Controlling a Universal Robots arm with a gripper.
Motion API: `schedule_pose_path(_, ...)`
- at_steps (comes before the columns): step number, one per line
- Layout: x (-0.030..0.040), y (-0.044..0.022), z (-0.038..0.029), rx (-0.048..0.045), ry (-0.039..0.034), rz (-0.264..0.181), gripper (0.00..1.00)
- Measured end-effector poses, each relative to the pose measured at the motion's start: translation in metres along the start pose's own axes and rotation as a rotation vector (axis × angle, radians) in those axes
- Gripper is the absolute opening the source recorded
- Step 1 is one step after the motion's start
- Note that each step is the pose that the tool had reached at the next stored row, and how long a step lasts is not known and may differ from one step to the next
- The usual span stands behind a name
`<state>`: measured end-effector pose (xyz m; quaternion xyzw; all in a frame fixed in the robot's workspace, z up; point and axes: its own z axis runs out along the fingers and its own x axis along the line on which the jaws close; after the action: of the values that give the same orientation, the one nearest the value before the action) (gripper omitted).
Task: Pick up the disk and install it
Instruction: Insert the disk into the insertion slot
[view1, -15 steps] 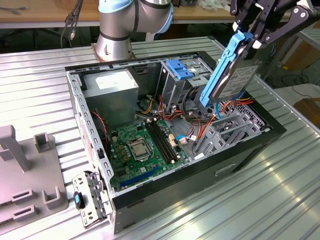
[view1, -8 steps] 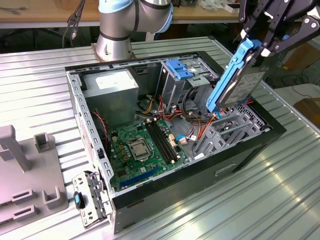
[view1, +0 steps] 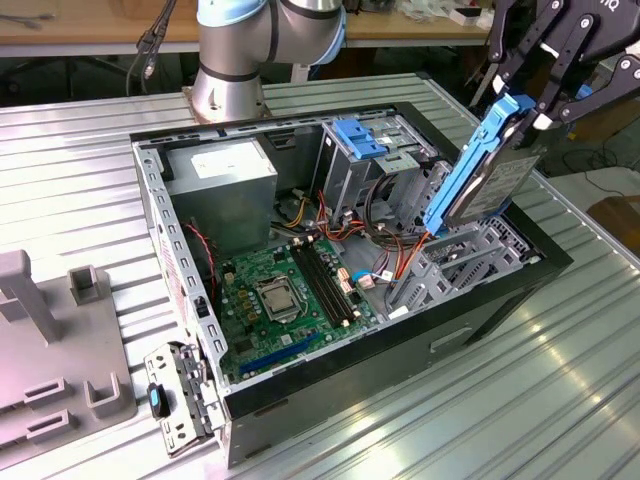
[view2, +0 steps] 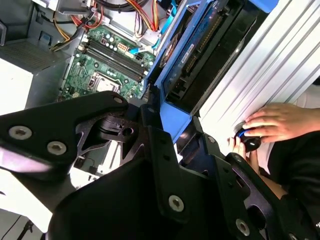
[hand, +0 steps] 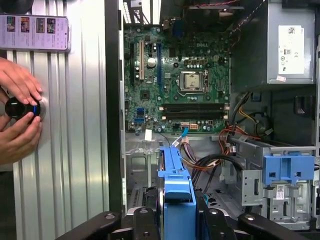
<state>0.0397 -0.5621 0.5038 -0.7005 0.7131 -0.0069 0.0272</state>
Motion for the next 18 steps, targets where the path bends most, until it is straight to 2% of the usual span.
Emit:
schedule_pose_path(7, 0.0002, -0.0125, 0.0078, 0.001, -0.0005, -0.01, 0.37)
schedule_pose_path(9, 0.0008, -0.0125, 0.0103, 0.0011, -0.0009, -0.01, 0.37)
schedule_pose_path(12, 0.0055, -0.0124, 0.0157, 0.0011, -0.0007, -0.009, 0.37)
schedule_pose_path(18, 0.006, -0.0141, 0.0269, 0.0018, 0.0008, 0.015, 0.37)
